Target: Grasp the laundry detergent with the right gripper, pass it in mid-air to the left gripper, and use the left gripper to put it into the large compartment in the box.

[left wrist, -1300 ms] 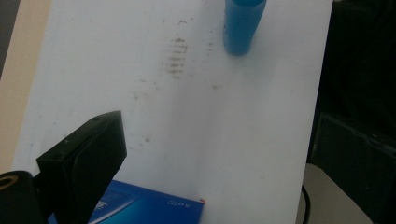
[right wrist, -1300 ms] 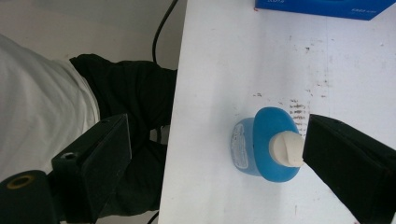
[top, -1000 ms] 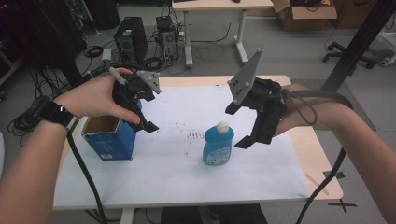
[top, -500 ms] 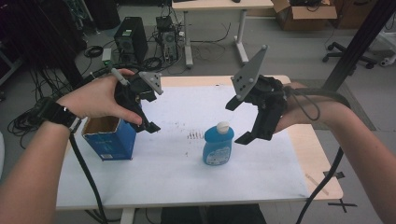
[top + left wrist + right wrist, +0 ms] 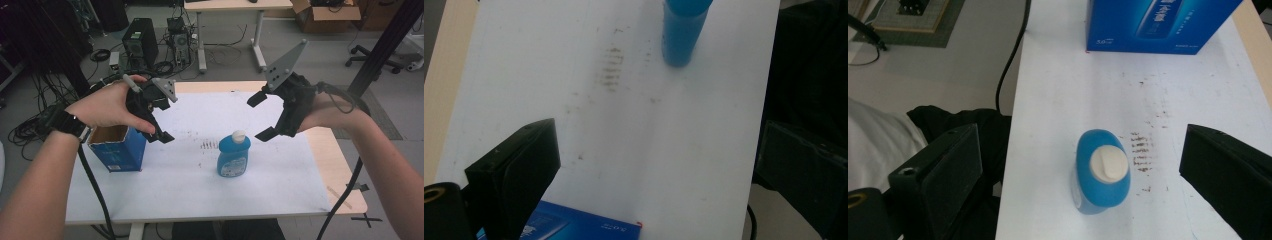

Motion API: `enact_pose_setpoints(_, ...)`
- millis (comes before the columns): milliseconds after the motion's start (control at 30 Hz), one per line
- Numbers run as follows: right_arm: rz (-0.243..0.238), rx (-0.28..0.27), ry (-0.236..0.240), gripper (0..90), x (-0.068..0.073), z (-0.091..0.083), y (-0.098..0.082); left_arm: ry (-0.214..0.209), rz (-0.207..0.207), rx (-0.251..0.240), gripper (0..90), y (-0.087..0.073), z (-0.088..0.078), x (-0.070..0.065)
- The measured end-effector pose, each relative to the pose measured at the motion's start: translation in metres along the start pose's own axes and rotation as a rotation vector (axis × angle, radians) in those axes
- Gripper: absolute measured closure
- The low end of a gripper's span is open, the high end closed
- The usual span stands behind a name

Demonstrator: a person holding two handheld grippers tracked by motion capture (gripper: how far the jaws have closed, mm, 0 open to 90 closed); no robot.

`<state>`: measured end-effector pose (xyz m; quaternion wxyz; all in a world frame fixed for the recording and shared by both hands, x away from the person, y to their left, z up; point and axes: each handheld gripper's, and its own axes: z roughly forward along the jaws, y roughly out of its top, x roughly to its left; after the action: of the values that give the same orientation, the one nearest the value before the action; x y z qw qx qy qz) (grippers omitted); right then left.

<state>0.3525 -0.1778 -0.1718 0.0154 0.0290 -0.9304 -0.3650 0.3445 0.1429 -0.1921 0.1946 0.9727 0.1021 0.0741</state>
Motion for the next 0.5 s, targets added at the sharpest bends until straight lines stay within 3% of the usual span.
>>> enact_pose_setpoints(267,0.023,-0.073,0.004,2.7,-0.016,0.001,-0.022,-0.003,-0.019,-0.007,4.1,-0.004,0.003,0.001)
enact_pose_setpoints(500,0.034,-0.182,0.007,3.0,-0.031,0.006,-0.050,0.001,-0.029,-0.009,4.1,-0.006,0.003,0.002)
